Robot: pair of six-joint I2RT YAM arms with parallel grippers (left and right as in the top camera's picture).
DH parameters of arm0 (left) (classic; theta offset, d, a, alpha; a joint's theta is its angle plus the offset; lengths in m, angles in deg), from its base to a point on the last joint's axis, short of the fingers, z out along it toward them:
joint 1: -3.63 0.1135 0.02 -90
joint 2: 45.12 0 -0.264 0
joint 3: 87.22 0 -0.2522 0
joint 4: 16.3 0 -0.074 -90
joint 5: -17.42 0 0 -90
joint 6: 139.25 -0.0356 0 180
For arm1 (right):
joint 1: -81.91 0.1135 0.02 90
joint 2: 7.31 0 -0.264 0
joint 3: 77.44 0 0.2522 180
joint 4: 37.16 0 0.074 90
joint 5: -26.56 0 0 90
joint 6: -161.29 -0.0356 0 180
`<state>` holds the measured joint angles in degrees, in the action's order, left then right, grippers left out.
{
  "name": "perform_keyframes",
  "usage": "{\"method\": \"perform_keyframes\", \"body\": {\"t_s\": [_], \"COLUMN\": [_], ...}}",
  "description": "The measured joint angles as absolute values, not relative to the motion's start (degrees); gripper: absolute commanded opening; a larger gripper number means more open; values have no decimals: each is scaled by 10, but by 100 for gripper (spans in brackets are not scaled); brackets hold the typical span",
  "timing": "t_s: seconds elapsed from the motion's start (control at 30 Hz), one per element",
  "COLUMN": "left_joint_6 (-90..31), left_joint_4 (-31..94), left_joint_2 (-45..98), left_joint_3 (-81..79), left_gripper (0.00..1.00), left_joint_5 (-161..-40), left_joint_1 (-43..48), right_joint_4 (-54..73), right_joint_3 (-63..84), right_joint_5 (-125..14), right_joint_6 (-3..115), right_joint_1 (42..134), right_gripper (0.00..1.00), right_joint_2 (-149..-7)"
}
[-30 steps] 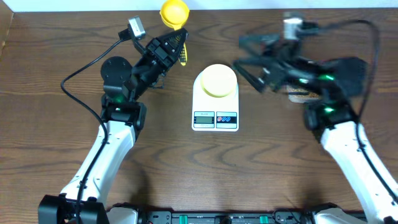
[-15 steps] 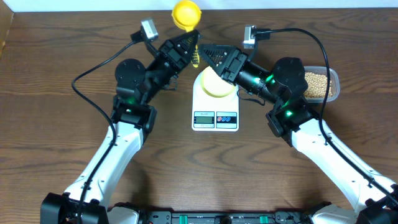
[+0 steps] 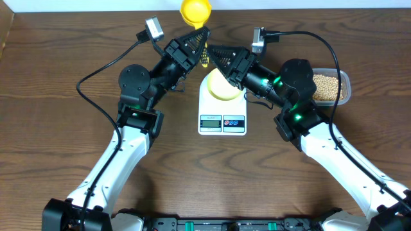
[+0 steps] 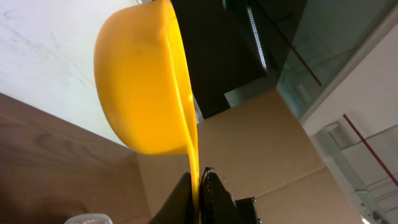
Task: Scoop item into bowl and weigh 50g on scale
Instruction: 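Grasp the scoop handle with the right gripper below the left gripper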
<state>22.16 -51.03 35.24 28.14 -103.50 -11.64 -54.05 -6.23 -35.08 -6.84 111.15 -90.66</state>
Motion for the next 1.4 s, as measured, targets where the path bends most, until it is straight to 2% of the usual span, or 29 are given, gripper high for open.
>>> {"method": "perform_keyframes", "body": {"t_s": [0.3, 0.4, 0.63, 0.83, 0.97, 1.03, 1.13, 1.17, 1.23, 1.3, 1.4], "left_joint_6": [230, 230, 230, 230, 230, 229, 227, 228, 231, 230, 229], "left_joint_4": [-511, -511, -512, -512, -511, -511, -512, -512, -511, -509, -505], "left_joint_2": [352, 352, 352, 352, 352, 352, 352, 352, 352, 352, 352], "left_joint_3": [281, 281, 281, 281, 281, 281, 281, 281, 281, 281, 281], "left_gripper": [7, 7, 7, 7, 8, 17, 47, 52, 55, 62, 64], "left_joint_5": [-1028, -1026, -1026, -1027, -1027, -1027, -1032, -1034, -1038, -1040, -1040], "left_joint_1": [-115, -115, -116, -116, -116, -116, -116, -116, -116, -116, -115], "right_joint_4": [-541, -541, -541, -541, -541, -541, -541, -541, -541, -541, -540], "right_joint_3": [-62, -62, -62, -62, -62, -62, -62, -62, -62, -62, -62], "right_joint_5": [-358, -361, -363, -363, -363, -363, -363, -363, -363, -363, -363], "right_joint_6": [-73, -73, -75, -75, -77, -74, -70, -67, -60, -52, -25], "right_joint_1": [1138, 1138, 1139, 1139, 1139, 1139, 1139, 1139, 1139, 1137, 1132], "right_gripper": [36, 29, 20, 2, 1, 2, 2, 2, 1, 1, 2], "right_joint_2": [-907, -907, -907, -907, -907, -907, -907, -907, -907, -907, -907]}}
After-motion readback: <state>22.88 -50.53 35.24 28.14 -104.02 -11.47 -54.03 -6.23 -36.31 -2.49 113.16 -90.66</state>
